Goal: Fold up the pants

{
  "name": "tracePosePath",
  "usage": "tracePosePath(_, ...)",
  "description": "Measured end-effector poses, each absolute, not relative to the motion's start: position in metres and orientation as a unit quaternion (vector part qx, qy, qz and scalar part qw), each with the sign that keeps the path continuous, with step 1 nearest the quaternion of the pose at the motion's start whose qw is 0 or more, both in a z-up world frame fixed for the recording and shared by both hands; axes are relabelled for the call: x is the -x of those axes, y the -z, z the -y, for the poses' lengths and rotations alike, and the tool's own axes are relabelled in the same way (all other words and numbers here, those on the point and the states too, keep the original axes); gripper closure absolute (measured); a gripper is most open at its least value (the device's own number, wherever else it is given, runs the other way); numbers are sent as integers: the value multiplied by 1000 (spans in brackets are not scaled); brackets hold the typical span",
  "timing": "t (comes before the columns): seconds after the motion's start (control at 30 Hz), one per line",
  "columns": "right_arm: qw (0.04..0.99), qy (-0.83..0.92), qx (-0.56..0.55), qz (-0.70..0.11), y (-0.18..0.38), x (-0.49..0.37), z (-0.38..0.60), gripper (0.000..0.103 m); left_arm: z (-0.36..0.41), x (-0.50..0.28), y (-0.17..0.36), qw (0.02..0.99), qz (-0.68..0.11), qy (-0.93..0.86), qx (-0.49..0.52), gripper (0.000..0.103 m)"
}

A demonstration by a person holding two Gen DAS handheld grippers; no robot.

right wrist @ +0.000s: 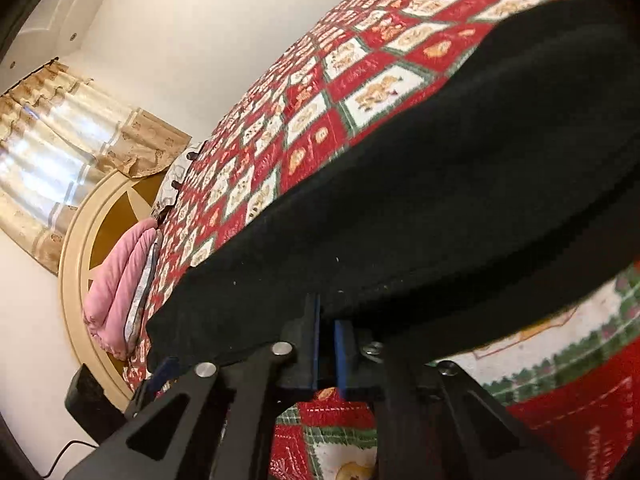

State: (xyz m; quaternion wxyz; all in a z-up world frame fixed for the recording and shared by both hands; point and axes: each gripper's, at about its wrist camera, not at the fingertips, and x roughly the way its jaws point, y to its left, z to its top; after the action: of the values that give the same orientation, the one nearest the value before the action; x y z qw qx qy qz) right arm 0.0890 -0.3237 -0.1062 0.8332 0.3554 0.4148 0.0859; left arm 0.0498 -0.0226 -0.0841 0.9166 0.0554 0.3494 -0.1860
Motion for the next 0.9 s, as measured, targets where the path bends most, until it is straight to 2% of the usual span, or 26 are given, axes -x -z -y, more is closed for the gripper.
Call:
tracePosePath(0.2,849,-94,-331,-400,80,-66,326,100,-15,-58,68,931,-334,144,-14,0)
tracePosePath(0.3,849,-87,-320,-412,85,-62,327,100,-17,-67,65,931,-336,143,-13,0)
tracePosePath(0.43,837,-78,-325,-433,101,-62,320,100,3,-79,57,934,-323,148,-44,0)
tracePosePath(0.7,806,-135,-354,-456,79,-42,341,98,84,-92,66,918,-328,210,-81,0)
tracePosePath(0.8,854,-105,-299,-412,43,-22,365,98,110,-89,73,919,-310,216,-114,0)
tracePosePath(0.9,904,16,-273,-330,8,-5,421,97,124,-87,87,905,-333,227,-132,0)
